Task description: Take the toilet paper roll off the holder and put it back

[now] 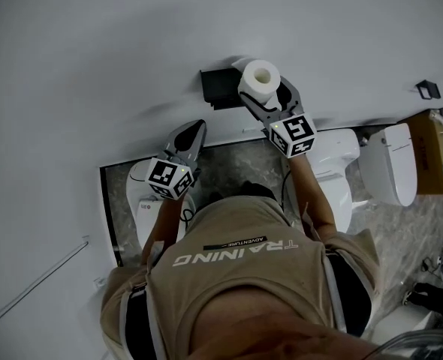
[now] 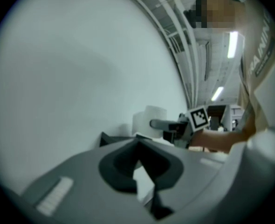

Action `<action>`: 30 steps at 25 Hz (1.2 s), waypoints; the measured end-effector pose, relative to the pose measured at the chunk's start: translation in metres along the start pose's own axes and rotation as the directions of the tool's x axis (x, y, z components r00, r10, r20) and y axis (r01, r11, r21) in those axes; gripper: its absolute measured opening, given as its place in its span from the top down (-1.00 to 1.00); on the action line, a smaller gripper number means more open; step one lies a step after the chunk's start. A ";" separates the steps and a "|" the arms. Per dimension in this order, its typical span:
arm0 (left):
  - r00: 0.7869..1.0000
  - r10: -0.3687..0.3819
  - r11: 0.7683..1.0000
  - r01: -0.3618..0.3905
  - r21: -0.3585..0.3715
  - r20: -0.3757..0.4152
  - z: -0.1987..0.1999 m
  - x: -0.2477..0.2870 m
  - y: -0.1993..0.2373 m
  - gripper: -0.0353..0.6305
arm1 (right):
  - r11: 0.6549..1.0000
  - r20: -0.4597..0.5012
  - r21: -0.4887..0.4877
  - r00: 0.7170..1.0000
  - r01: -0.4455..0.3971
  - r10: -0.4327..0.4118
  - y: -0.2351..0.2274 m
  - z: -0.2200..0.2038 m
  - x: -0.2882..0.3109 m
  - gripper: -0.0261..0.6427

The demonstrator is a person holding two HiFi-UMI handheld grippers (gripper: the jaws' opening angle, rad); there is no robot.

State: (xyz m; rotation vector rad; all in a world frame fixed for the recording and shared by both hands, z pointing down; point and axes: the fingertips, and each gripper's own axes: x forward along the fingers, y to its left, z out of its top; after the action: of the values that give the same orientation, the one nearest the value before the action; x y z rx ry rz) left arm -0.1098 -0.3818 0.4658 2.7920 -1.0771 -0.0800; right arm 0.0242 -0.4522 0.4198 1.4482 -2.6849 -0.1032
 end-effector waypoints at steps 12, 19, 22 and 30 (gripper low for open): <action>0.999 -0.053 0.999 0.053 0.001 -0.007 -0.018 -0.010 -0.060 0.89 | 0.996 0.032 -0.061 0.997 -0.067 0.069 0.042 -0.009 -0.093 -0.16; 1.000 0.004 0.999 -0.003 0.051 -0.015 -0.026 -0.016 -0.120 0.89 | 0.994 0.067 -0.039 0.992 -0.103 0.105 0.047 -0.011 -0.157 -0.17; 0.999 0.038 0.997 -0.036 0.064 -0.023 -0.028 -0.028 -0.145 0.89 | 0.994 0.061 -0.018 0.992 -0.111 0.112 0.047 -0.021 -0.182 -0.17; 0.994 0.089 0.995 -0.086 0.046 -0.069 -0.049 -0.055 -0.185 0.89 | 0.993 0.053 -0.004 0.992 -0.117 0.117 0.051 -0.035 -0.213 -0.17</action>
State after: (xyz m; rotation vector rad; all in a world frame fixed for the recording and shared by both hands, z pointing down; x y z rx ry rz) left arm -0.0229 -0.2032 0.4847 2.7576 -1.1956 0.0530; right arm 0.1025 -0.2465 0.4500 1.3018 -2.8048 -0.1368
